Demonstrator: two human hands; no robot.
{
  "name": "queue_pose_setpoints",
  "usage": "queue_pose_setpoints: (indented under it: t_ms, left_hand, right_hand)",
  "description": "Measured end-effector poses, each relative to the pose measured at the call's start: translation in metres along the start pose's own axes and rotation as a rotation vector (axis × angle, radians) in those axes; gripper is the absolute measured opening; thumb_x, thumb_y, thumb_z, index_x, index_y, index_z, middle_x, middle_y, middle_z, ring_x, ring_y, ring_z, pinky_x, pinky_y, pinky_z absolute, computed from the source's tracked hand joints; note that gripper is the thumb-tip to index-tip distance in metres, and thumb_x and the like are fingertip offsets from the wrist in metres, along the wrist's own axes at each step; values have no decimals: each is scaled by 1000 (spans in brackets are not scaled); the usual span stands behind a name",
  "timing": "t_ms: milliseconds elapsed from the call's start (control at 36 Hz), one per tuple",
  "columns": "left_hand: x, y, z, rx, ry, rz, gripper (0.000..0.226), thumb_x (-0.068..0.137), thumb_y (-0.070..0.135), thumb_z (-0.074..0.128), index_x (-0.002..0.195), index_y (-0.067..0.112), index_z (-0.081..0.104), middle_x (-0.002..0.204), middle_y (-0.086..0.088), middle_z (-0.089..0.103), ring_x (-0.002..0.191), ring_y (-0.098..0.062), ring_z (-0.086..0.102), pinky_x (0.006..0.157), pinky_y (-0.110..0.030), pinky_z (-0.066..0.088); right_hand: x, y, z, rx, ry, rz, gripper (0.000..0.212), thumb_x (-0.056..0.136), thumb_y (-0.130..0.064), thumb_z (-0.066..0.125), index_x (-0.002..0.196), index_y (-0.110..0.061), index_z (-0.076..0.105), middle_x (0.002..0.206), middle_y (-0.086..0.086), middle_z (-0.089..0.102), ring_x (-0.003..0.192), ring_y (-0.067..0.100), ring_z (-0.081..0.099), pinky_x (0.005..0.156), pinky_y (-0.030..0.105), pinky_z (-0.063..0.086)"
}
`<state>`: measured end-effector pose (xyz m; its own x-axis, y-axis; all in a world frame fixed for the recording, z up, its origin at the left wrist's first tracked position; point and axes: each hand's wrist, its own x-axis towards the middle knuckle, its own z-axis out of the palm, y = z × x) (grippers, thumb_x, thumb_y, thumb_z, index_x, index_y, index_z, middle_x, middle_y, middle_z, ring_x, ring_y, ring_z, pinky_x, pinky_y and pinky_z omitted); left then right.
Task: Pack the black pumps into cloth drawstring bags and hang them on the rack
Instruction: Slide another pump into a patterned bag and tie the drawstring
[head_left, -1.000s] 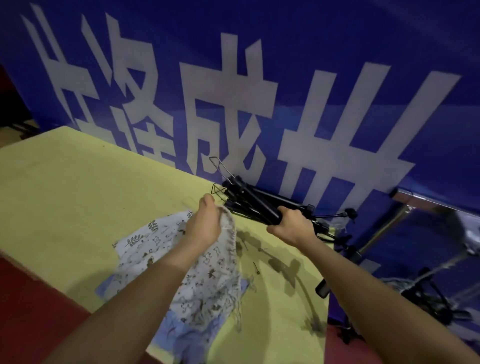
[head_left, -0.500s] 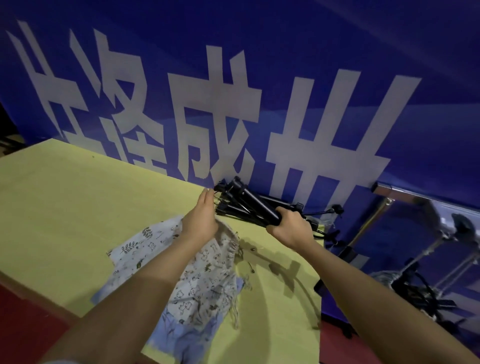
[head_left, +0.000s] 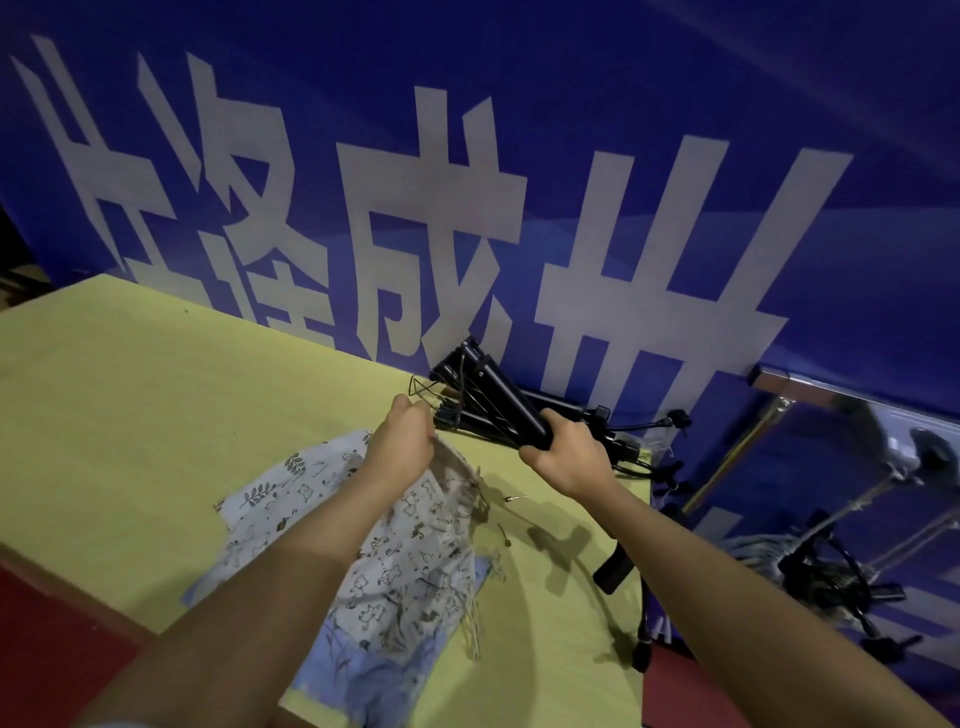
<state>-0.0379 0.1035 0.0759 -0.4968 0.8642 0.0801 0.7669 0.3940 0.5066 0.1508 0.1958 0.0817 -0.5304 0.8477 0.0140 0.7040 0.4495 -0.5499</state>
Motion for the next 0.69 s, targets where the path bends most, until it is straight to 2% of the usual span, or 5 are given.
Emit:
queue_pose_setpoints:
  t_ms: [83, 250, 389, 500, 694]
  left_hand:
    - [-2, -6, 0, 111, -42, -6, 27, 85, -6, 47, 100, 4, 67, 113, -14, 49, 91, -35, 57, 80, -44, 52]
    - [-8, -2, -2, 302, -48, -42, 27, 88, 3, 51, 112, 4, 61, 121, -11, 49, 107, -33, 51, 74, -40, 48]
    - [-6, -13, 1, 43, 57, -57, 35, 89, -1, 46, 122, 2, 58, 122, -15, 50, 110, -34, 49, 77, -42, 48]
    - [-5, -18, 1, -182, 91, -58, 38, 95, -1, 41, 132, -3, 50, 128, -17, 50, 120, -32, 47, 99, -36, 41]
    - [-10, -10, 8, -165, 1, 29, 49, 87, -15, 38, 133, -2, 49, 127, -16, 49, 123, -29, 39, 105, -27, 30]
  right_hand:
    - [-3, 6, 3, 16, -23, 5, 44, 81, -31, 62, 123, -22, 52, 79, 0, 62, 62, 19, 58, 53, 26, 43]
    - [-7, 15, 10, -60, -119, -34, 53, 82, -34, 62, 132, -23, 49, 75, -5, 58, 61, 15, 54, 52, 26, 38]
    - [-8, 19, 14, -202, -206, -86, 56, 80, -39, 59, 133, -22, 48, 80, -2, 61, 69, 18, 56, 58, 28, 44]
    - [-6, 17, 17, -331, -266, -166, 23, 82, -40, 58, 98, -24, 53, 81, -1, 60, 76, 24, 59, 61, 30, 43]
    - [4, -1, 24, -617, -241, -347, 30, 85, -34, 54, 110, -18, 53, 90, 4, 63, 80, 26, 60, 61, 32, 45]
